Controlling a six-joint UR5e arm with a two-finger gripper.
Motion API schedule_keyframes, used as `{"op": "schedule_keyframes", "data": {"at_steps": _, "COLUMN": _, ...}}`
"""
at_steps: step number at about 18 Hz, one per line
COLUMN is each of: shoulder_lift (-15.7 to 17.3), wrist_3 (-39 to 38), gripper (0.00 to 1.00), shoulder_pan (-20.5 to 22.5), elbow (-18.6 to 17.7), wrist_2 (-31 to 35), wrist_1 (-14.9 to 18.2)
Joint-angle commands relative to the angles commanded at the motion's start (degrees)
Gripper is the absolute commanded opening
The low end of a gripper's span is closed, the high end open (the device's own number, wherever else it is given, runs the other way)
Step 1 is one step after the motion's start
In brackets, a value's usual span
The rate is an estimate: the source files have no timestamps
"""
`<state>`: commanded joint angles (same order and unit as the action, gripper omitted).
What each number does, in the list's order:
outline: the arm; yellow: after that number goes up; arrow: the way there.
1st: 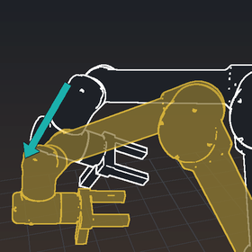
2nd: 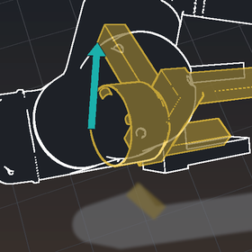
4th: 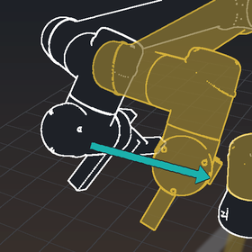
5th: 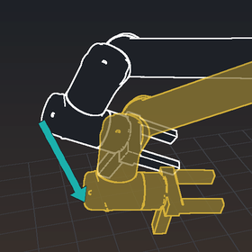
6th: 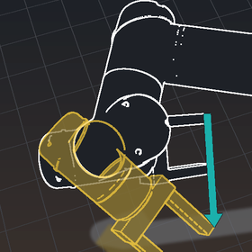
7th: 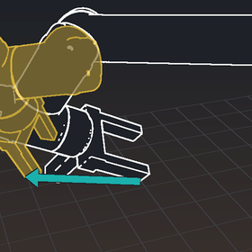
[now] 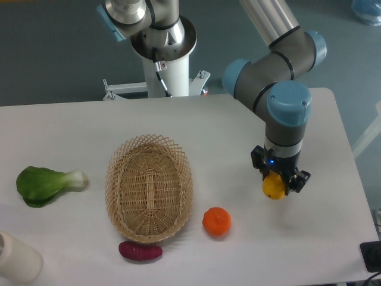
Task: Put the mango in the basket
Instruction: 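Hold the yellow mango in the gripper and lift it slightly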
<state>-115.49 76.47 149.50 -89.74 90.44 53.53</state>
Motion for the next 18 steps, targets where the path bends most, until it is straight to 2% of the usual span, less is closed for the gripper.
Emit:
{"op": "schedule_keyframes", "data": {"at_steps": 13, "shoulder_lift": 0.09, "wrist_3": -2.55, "gripper": 0.49, "shoulder_pan": -0.53, "elbow": -0.09, "wrist_2": -0.61, "wrist_1": 0.00}}
{"op": "schedule_keyframes", "data": {"at_steps": 18, "shoulder_lift": 0.09, "wrist_3": -5.27, "gripper": 0.49, "shoulder_pan": -3.24, "elbow": -0.70, "wrist_2": -1.32, "wrist_1": -0.53}}
